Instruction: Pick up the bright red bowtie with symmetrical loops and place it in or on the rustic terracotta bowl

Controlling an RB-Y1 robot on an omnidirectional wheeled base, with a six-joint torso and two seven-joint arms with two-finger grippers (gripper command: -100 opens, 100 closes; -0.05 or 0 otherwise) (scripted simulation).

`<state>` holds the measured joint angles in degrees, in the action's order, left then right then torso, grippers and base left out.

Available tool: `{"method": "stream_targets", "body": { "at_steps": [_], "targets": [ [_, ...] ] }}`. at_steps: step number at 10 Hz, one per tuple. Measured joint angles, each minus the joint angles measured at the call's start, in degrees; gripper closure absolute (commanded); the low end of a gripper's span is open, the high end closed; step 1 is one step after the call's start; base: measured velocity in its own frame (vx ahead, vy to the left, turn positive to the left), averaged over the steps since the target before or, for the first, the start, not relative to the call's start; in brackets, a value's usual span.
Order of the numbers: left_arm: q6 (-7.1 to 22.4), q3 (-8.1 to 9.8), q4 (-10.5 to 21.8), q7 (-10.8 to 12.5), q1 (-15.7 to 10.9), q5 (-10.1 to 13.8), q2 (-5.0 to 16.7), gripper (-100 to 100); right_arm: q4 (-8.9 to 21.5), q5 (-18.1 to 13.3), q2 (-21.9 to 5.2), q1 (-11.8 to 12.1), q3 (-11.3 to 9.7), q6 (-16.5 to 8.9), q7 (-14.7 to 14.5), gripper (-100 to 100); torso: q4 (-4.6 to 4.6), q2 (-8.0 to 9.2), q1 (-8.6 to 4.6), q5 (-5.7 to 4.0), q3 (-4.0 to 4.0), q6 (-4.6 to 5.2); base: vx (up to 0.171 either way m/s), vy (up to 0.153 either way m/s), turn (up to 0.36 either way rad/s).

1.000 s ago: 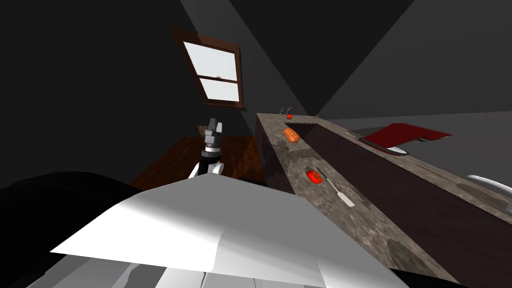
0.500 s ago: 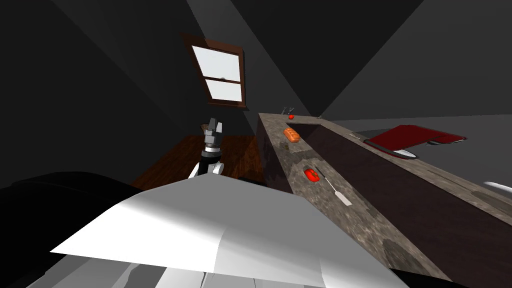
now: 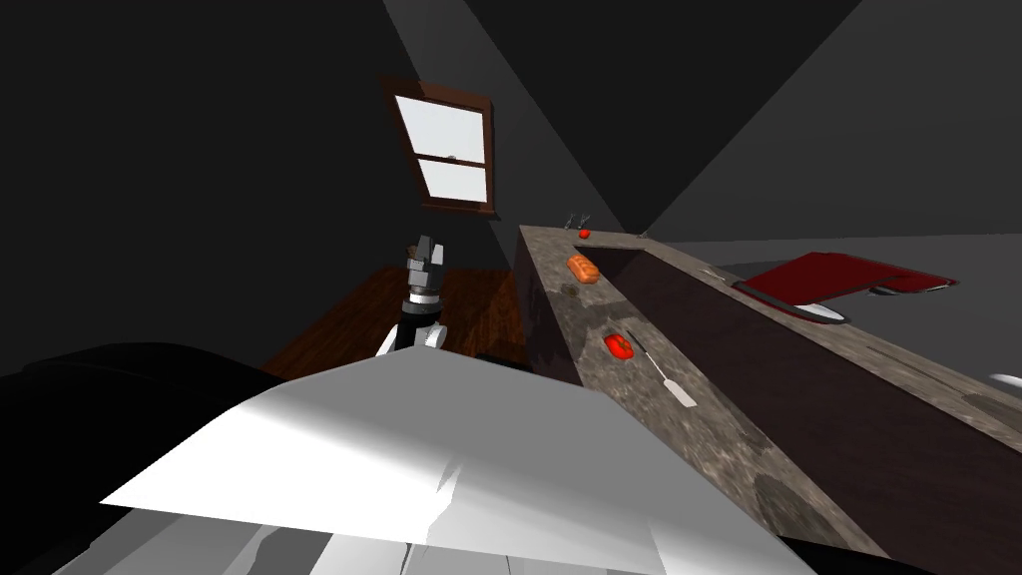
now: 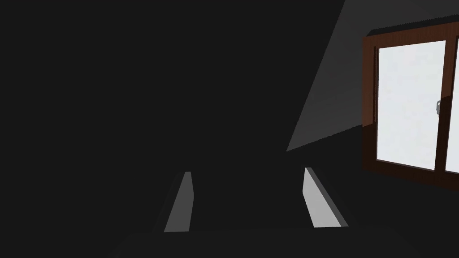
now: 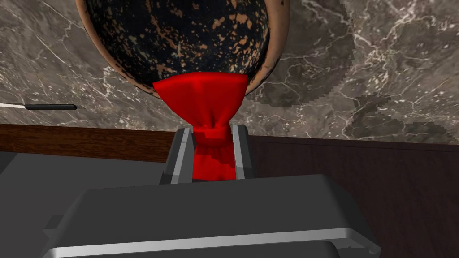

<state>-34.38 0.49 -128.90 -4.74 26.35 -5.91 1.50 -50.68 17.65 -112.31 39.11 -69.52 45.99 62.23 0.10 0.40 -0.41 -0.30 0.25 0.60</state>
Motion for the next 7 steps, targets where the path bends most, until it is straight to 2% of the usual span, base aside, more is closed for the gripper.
{"method": "stream_targets", "body": {
  "at_steps": [2, 3, 7],
  "targets": [
    [0.0, 0.00, 0.0, 0.0, 0.0, 0.0, 0.0, 0, 0.6, -1.0, 0.8, -0.3, -0.9, 0.9, 2.1, 100, -0.03, -0.13, 0.06, 0.02, -0.08, -0.02, -0.026, -0.025, 0.016],
    [0.0, 0.00, 0.0, 0.0, 0.0, 0.0, 0.0, 0, 0.6, -1.0, 0.8, -0.3, -1.0, 1.0, 2.3, -100, -0.05, -0.23, 0.14, 0.04, -0.13, -0.05, 0.000, 0.000, 0.000],
    [0.0, 0.00, 0.0, 0.0, 0.0, 0.0, 0.0, 0, 0.6, -1.0, 0.8, -0.3, -1.0, 1.0, 2.3, -100, -0.08, -0.36, 0.23, 0.07, -0.21, -0.06, 0.000, 0.000, 0.000]
  ]
}}
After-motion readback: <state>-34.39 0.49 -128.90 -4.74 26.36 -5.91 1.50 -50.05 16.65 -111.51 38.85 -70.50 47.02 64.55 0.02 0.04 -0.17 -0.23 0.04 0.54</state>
